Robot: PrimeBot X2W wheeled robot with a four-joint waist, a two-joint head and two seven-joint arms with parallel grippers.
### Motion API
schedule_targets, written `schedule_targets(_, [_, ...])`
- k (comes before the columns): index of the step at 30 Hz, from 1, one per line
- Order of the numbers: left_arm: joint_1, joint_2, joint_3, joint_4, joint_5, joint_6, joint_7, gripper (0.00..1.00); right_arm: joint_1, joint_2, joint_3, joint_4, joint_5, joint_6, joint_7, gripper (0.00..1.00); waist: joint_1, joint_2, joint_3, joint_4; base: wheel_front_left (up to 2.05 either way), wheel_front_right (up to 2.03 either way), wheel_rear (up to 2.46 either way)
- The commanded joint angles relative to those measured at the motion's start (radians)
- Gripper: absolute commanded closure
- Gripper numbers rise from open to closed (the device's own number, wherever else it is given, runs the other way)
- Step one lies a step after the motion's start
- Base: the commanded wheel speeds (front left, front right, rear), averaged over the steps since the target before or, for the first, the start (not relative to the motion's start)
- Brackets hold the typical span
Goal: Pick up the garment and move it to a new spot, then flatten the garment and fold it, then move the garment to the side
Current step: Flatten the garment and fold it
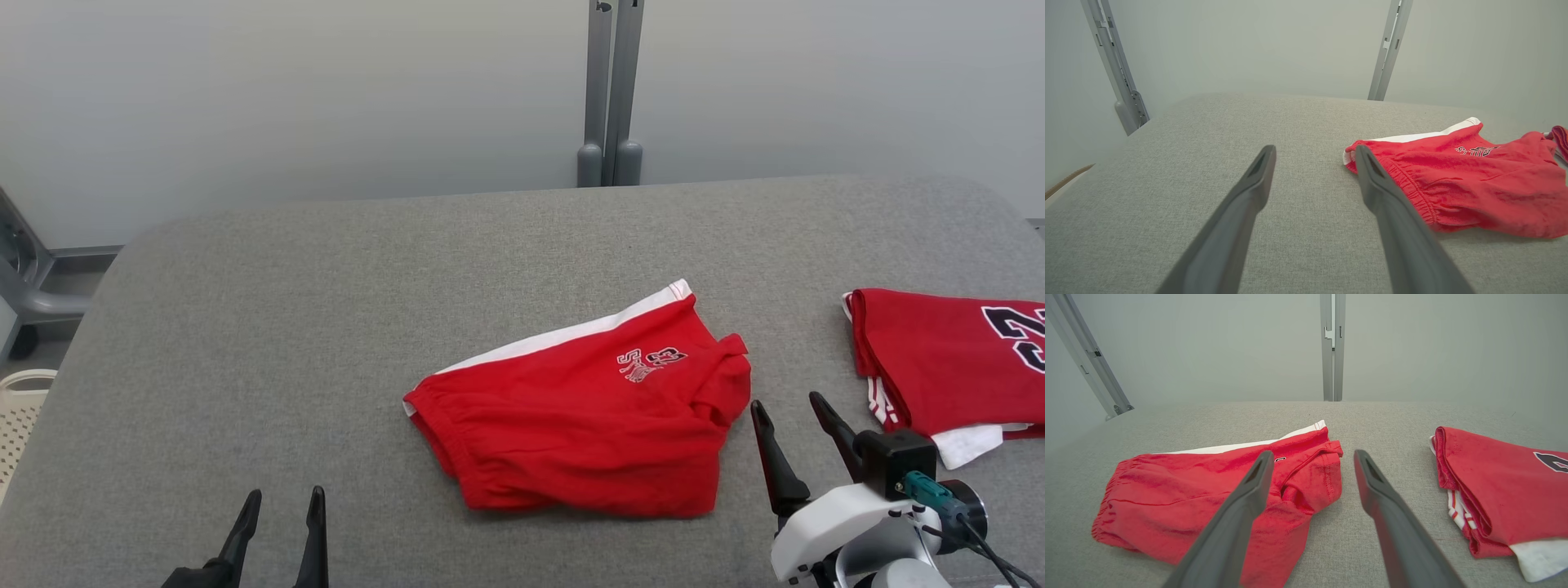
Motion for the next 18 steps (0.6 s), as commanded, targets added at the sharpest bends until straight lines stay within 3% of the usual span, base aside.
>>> schedule_targets(1, [-0.02, -0.004, 0.005, 0.0, -0.011, -0.006, 0.0, 0.0, -0.005, -0.004, -0.005, -0.007, 0.002, -0.001, -0.002, 0.0, 0.0, 0.0, 0.001, 0.001, 0.0, 0.0, 0.0])
schedule_targets(10, [-0.044, -0.031, 0.012, 0.039, -0.082, -0.035, 0.037, 0.0, -0.007, -0.004, -0.009, -0.014, -0.003, -0.001, 0.003, 0.0, 0.0, 0.0, 0.003, 0.003, 0.0, 0.0, 0.0])
schedule_targets(18, [-0.226, -0.049, 0.024, 0.145, -0.265, -0.049, 0.345, 0.0, -0.023, -0.004, 0.005, -0.051, -0.026, -0.001, 0.026, 0.0, 0.0, 0.0, 0.035, -0.002, 0.0, 0.0, 0.0])
